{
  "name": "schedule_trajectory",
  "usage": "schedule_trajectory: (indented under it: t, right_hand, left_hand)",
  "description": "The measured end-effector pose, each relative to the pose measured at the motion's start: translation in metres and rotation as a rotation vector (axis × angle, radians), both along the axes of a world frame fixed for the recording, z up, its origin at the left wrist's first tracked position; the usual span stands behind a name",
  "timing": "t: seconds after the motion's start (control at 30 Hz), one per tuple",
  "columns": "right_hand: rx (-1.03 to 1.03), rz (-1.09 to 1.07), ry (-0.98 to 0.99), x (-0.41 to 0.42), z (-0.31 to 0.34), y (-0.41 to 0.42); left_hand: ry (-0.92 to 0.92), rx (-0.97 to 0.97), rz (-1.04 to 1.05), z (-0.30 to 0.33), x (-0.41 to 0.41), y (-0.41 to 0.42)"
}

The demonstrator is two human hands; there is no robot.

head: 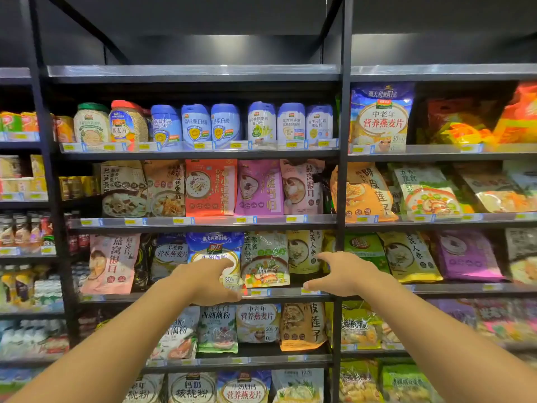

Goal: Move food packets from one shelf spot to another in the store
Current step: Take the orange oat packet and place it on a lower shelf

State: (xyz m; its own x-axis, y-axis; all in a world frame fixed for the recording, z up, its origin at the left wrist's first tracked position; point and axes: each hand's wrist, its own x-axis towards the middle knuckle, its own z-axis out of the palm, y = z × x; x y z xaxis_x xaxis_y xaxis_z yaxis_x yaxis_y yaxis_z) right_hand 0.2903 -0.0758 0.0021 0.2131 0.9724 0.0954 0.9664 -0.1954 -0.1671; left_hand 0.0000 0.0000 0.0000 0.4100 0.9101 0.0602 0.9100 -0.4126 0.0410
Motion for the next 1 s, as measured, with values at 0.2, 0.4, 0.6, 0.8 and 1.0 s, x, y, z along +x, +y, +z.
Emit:
schedule_trajectory:
  t: [0.2,0.4,0.6,0.8,1.0]
  right_hand:
    - [-0.009,-0.055,0.005,0.044,-0.005,-0.01]
    - [-0.012,-0.096,0.028,0.118,-0.011,-0.022]
    - [-0.017,-0.129,0.019,0.205,-0.016,-0.026]
    - [0.002,-0.141,0.062,0.279,-0.017,-0.005]
    - [0.029,-0.14,0.118,0.343,-0.016,0.039]
  left_hand:
    - [0.006,-0.001,-0.077,-0.003,0.059,0.004]
    - [-0.002,0.028,-0.188,-0.011,0.146,0.008]
    - [-0.038,0.012,-0.21,-0.021,0.229,0.019]
    - [-0.097,-0.029,-0.184,-0.023,0.292,0.048]
    - [-0.095,-0.052,-0.148,-0.013,0.348,0.092]
